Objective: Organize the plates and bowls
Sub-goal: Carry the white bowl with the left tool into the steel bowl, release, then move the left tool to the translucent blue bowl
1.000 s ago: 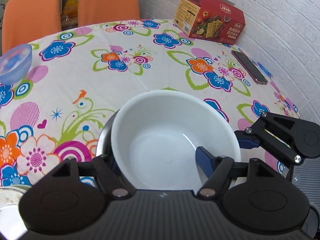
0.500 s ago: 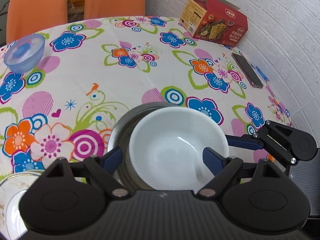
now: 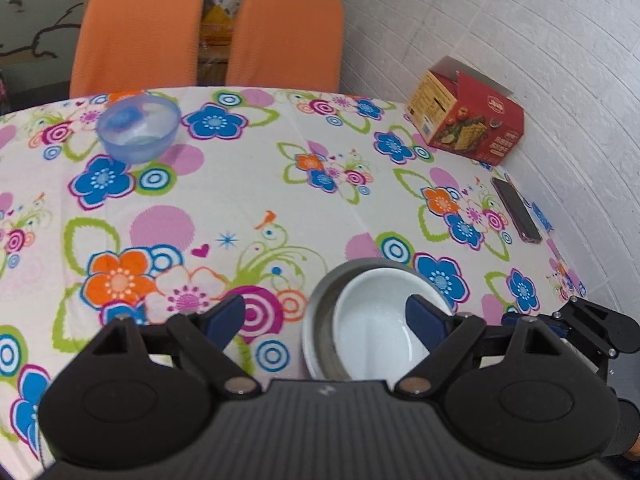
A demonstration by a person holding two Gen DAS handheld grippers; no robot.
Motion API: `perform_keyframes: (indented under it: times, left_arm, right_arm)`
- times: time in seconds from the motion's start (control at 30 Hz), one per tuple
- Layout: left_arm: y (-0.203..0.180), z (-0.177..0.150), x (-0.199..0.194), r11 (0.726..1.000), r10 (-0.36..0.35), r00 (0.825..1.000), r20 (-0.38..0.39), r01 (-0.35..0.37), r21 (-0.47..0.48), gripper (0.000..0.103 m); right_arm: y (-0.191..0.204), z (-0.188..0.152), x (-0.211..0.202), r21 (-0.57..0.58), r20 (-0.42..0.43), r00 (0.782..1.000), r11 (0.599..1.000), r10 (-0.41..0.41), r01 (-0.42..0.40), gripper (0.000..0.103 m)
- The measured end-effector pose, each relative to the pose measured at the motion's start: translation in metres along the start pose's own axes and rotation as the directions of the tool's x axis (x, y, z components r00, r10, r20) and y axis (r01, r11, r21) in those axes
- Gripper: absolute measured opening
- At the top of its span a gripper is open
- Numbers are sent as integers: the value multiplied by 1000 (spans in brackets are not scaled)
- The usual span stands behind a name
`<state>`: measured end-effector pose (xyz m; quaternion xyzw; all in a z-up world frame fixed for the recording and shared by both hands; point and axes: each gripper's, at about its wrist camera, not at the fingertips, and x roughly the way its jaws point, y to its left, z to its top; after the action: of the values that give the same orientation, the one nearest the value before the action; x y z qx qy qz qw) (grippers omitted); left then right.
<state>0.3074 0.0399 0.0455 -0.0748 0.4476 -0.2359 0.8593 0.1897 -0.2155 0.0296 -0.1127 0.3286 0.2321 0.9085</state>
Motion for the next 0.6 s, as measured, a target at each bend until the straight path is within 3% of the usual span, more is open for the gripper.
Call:
perform_keyframes:
  times: [0.37, 0.6]
  left_arm:
    - [89, -8, -24, 977, 188, 982, 5, -187, -99, 88]
    - [135, 33, -20, 955, 281, 959, 37, -275, -106, 88]
  right_arm:
    - [15, 52, 42, -9, 33, 996, 996, 86, -86, 56]
    - [30, 112, 90, -75, 12, 994, 991, 113, -112, 57]
